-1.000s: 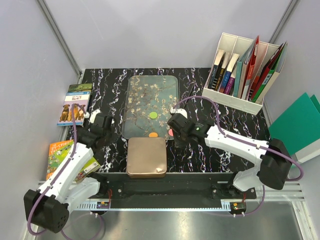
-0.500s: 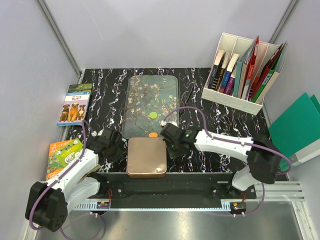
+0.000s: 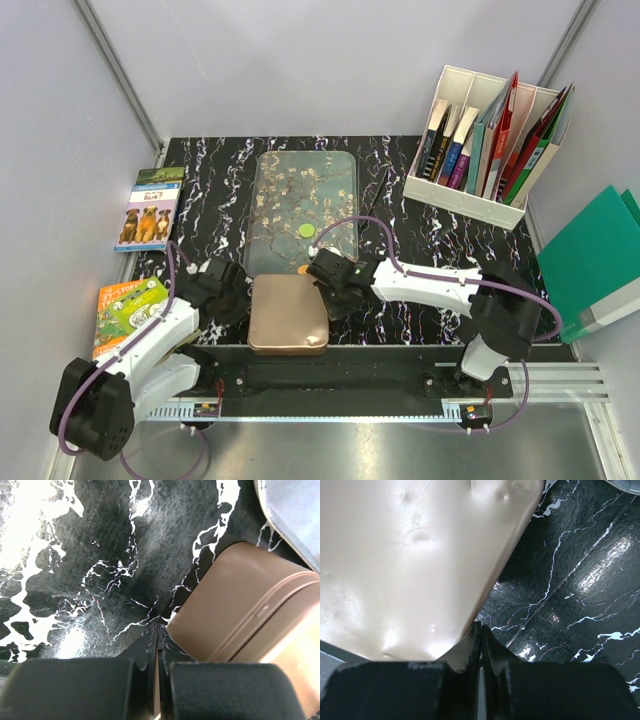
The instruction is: Pack the cookies
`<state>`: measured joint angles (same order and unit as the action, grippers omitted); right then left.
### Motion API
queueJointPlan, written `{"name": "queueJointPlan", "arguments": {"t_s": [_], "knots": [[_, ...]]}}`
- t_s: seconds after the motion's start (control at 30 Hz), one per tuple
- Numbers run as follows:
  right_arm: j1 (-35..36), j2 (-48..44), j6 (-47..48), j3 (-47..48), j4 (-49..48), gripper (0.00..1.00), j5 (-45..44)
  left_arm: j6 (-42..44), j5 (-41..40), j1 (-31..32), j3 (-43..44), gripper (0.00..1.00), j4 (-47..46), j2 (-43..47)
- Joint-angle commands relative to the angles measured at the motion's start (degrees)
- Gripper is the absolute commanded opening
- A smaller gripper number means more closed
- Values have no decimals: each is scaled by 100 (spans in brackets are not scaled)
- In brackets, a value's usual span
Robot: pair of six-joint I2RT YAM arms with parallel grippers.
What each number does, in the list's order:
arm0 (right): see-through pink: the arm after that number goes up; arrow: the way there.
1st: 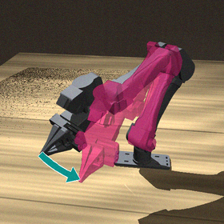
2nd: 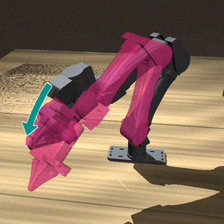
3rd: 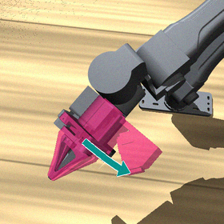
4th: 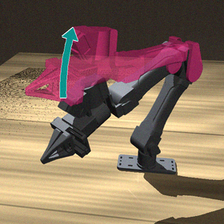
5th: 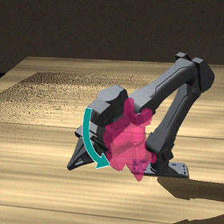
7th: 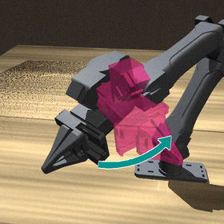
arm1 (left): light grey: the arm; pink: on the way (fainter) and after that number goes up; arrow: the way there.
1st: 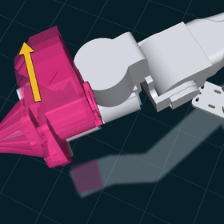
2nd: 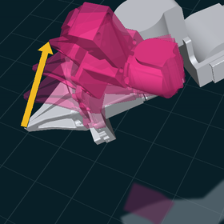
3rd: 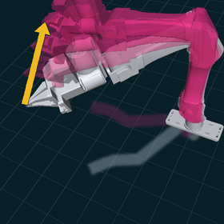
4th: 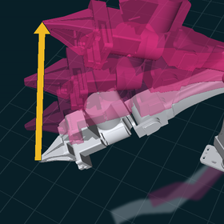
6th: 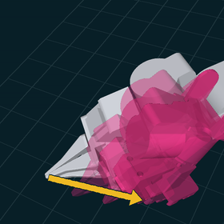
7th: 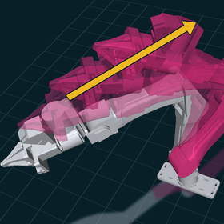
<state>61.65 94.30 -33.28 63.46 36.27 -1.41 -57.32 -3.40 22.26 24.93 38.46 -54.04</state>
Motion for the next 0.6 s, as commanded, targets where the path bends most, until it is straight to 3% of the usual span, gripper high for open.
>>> {"name": "queueJointPlan", "arguments": {"t_s": [0.0,0.57], "knots": [[49,-122,-12,202,-226,9,115,-51,173,68,3,0,-312,-36],[58,-316,-188,9,-762,10,721,-174,200,402,64,0,-568,-168]]}}
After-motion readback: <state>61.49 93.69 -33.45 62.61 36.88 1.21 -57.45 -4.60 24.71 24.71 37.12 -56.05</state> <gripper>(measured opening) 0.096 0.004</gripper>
